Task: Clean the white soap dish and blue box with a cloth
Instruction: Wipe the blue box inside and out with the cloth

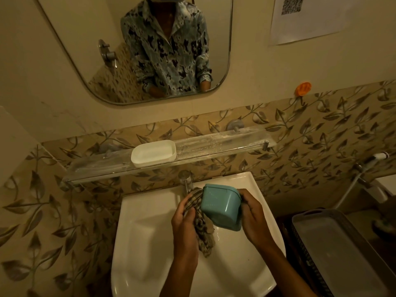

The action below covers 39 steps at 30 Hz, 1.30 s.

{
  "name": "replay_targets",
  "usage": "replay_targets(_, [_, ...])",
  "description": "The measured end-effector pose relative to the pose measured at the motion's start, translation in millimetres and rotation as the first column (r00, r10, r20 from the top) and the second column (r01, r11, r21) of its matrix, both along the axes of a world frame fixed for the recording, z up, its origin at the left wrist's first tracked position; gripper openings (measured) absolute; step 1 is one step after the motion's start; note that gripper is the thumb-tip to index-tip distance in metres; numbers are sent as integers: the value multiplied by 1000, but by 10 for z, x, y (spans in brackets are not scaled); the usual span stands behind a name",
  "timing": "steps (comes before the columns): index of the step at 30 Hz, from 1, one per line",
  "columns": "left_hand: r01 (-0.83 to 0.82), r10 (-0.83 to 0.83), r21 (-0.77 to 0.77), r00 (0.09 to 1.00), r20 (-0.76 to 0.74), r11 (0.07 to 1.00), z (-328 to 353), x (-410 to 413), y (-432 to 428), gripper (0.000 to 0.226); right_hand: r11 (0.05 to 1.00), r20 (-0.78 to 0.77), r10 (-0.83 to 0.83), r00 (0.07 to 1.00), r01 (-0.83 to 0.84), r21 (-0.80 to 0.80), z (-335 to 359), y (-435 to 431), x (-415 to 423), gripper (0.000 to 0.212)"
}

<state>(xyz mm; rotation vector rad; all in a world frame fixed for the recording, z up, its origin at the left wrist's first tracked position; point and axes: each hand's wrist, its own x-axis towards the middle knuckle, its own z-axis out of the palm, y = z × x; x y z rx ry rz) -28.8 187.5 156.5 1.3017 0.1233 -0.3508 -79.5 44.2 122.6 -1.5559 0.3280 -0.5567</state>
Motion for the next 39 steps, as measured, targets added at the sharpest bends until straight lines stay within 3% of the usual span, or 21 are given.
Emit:
replay_targets(3, [-30,25,48,995,101,998,71,-143,-52,44,984,4,-57,998,55,169,116,32,25,27])
replay_targets(6, [-22,5,87,980,197,996,113,-240,-71,43,895,-52,-186,981,191,403,162,50,37,44])
replay_targets(11, [4,-37,133,968,247,991,193,-299,-87,44,871,-141,-338,930,366,329,245,43,70,46])
replay_targets(14, [-53,-28,218,935,353,974,281,-248,-42,45,874,-158,-371,915,401,274,278,23,63,46])
replay_targets(21, [-126,-229,466,742,631,876,311,-408,-183,42,875,-150,-368,918,396,277,380,65,131,46])
replay_targets(26, [-277,-348,536,516,783,797,121,-649,-295,40,901,-102,-360,927,374,219,412,20,151,39])
replay_targets(30, [-324,-435,550,363,824,770,74,-764,-385,41,943,-24,-332,943,332,1,458,34,116,56])
replay_targets(33, [-368,-428,558,379,821,744,77,-583,-357,45,913,-52,-381,923,384,139,488,-5,126,38])
replay_targets(35, [-371,-368,550,458,809,748,125,-416,-324,48,870,-101,-401,911,413,271,459,-51,171,37])
replay_targets(39, [-336,-234,495,586,776,802,237,-252,-342,53,861,-100,-388,916,399,315,463,-51,243,38])
